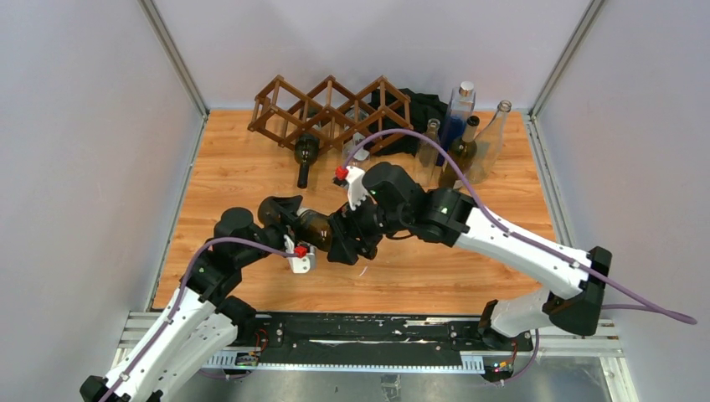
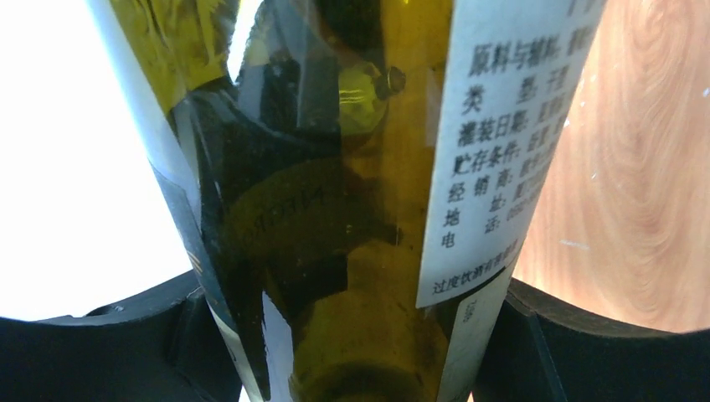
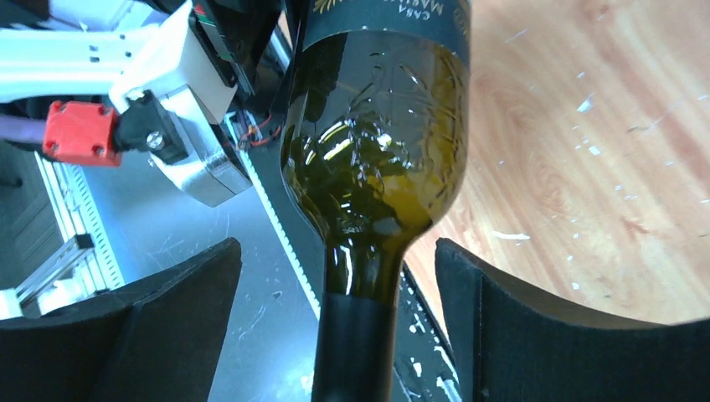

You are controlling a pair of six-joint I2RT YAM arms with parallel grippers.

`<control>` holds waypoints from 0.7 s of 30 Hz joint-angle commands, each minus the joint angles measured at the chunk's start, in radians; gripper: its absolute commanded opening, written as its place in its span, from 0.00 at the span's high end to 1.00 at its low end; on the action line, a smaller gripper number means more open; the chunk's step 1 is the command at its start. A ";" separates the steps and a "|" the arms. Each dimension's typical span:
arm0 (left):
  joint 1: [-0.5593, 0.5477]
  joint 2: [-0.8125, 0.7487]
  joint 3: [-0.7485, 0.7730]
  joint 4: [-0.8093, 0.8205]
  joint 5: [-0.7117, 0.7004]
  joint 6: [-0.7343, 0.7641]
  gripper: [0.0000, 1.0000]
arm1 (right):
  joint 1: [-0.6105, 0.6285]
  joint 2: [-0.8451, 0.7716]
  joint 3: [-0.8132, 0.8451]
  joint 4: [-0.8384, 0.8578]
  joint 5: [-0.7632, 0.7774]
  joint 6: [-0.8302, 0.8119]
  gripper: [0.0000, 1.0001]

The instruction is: Take the wine bottle off the wine rack

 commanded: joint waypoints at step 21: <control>-0.007 0.124 0.358 0.100 0.244 -1.095 1.00 | -0.017 -0.239 0.099 0.364 0.195 -0.152 0.05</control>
